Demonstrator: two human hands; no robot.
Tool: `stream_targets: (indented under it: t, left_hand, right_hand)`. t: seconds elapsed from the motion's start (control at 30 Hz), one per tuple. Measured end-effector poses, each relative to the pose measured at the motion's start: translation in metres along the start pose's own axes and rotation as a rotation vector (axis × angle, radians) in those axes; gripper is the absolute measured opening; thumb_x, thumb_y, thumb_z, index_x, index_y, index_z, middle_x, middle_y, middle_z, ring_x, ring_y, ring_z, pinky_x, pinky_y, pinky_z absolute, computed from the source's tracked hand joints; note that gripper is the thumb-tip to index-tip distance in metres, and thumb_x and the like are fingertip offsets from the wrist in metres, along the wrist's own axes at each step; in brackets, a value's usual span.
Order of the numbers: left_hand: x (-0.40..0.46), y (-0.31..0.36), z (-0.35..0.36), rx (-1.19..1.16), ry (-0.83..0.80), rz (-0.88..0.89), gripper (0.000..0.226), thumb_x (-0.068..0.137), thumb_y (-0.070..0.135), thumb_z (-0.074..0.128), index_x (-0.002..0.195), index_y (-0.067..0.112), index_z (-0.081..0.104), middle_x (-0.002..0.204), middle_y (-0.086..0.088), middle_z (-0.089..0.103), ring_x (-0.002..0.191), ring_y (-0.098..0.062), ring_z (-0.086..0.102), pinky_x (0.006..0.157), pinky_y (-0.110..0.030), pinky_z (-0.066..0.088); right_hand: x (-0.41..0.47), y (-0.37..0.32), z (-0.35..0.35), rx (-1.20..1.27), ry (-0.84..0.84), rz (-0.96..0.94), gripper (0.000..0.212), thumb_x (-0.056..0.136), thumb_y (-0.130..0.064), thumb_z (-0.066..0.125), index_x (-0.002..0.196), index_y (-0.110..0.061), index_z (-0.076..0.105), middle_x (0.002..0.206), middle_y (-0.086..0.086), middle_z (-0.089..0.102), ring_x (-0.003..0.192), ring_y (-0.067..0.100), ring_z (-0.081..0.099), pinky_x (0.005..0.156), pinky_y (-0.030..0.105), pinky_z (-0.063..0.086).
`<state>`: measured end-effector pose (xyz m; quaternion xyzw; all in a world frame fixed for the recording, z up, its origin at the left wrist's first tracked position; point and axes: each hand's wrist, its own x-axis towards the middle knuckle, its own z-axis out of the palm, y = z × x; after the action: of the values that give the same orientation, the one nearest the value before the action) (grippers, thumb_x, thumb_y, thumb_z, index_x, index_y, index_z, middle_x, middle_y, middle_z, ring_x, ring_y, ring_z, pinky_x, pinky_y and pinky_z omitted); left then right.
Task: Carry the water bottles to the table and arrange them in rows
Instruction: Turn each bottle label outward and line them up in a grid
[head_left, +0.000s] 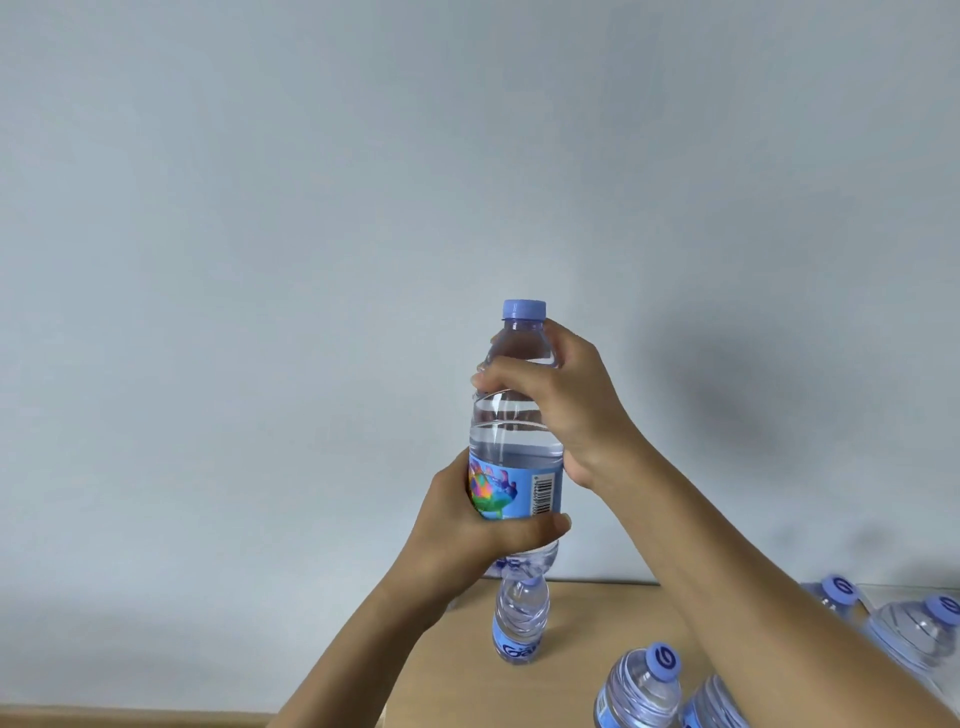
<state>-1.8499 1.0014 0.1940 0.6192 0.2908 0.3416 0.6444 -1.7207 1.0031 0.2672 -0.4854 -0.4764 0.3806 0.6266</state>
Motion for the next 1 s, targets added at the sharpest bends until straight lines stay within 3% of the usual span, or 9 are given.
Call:
stream_targets:
  t: [0.13,0.27,0.4,0.47,0.63,0.77,0.87,1.0]
  left_hand:
    - [0.003,0.001,-0.003,-0.080,-0.055,-0.025,0.064,0.051,0.022,0.086,0.108,0.004,0.065,0.097,-0.019,0.072,0.083,-0.024,0.070,0.071,-0.030,0.057]
    - [0.006,0.002,-0.004,-0.065,-0.014,0.002,0.062,0.050,0.028,0.086,0.105,0.008,0.066,0.093,-0.014,0.074,0.082,-0.026,0.072,0.069,-0.029,0.057]
    - [0.008,0.001,0.001,-0.038,0.078,0.045,0.049,0.054,0.015,0.086,0.099,0.012,0.066,0.085,-0.005,0.075,0.073,-0.018,0.073,0.061,-0.021,0.055]
    - [0.009,0.000,0.004,-0.009,0.104,0.065,0.045,0.057,0.013,0.085,0.098,0.015,0.066,0.084,-0.002,0.076,0.072,-0.016,0.073,0.060,-0.019,0.055]
    - [0.009,-0.001,0.005,0.026,0.097,0.059,0.046,0.058,0.018,0.087,0.098,0.019,0.066,0.086,0.001,0.076,0.074,-0.016,0.073,0.061,-0.018,0.055]
    - [0.009,-0.003,0.004,0.015,0.055,0.033,0.050,0.058,0.024,0.090,0.101,0.020,0.066,0.089,0.000,0.075,0.078,-0.017,0.073,0.064,-0.020,0.055]
    - [0.008,-0.003,0.002,-0.048,-0.013,-0.012,0.050,0.056,0.032,0.089,0.100,0.020,0.069,0.093,-0.006,0.074,0.082,-0.021,0.073,0.069,-0.025,0.056]
    - [0.006,-0.003,0.000,-0.131,-0.092,-0.028,0.046,0.058,0.027,0.088,0.101,0.021,0.071,0.102,-0.015,0.073,0.091,-0.027,0.071,0.074,-0.030,0.057]
  right_hand:
    - [0.005,-0.003,-0.006,0.126,-0.102,0.047,0.019,0.064,-0.004,0.072,0.078,-0.014,0.064,0.080,0.011,0.064,0.072,0.030,0.064,0.066,0.038,0.056]
    - [0.004,0.000,-0.006,0.042,-0.051,-0.009,0.021,0.067,-0.014,0.077,0.083,-0.016,0.064,0.088,0.005,0.067,0.081,0.037,0.070,0.076,0.044,0.059]
    - [0.000,0.003,0.001,-0.157,0.090,-0.065,0.040,0.063,-0.032,0.088,0.095,-0.023,0.064,0.094,-0.013,0.068,0.096,0.017,0.070,0.086,0.044,0.059]
    - [-0.002,0.003,0.002,-0.171,0.124,-0.076,0.038,0.066,-0.031,0.089,0.093,-0.023,0.064,0.093,-0.014,0.068,0.099,0.015,0.068,0.088,0.046,0.058]
    - [-0.002,0.001,0.001,-0.142,0.115,-0.079,0.022,0.072,-0.013,0.082,0.083,-0.019,0.063,0.083,-0.010,0.069,0.096,0.026,0.069,0.088,0.052,0.057]
    - [-0.001,0.004,-0.003,-0.113,0.093,-0.070,0.023,0.068,-0.012,0.080,0.080,-0.019,0.063,0.080,-0.010,0.067,0.090,0.027,0.069,0.079,0.046,0.060]
    - [-0.001,0.004,-0.008,-0.019,0.041,-0.028,0.021,0.065,-0.009,0.078,0.080,-0.014,0.063,0.079,-0.004,0.066,0.071,0.023,0.068,0.062,0.033,0.057]
    - [0.001,0.002,-0.014,0.102,-0.069,0.043,0.024,0.063,-0.011,0.078,0.084,-0.017,0.067,0.087,0.006,0.067,0.075,0.030,0.069,0.065,0.036,0.058]
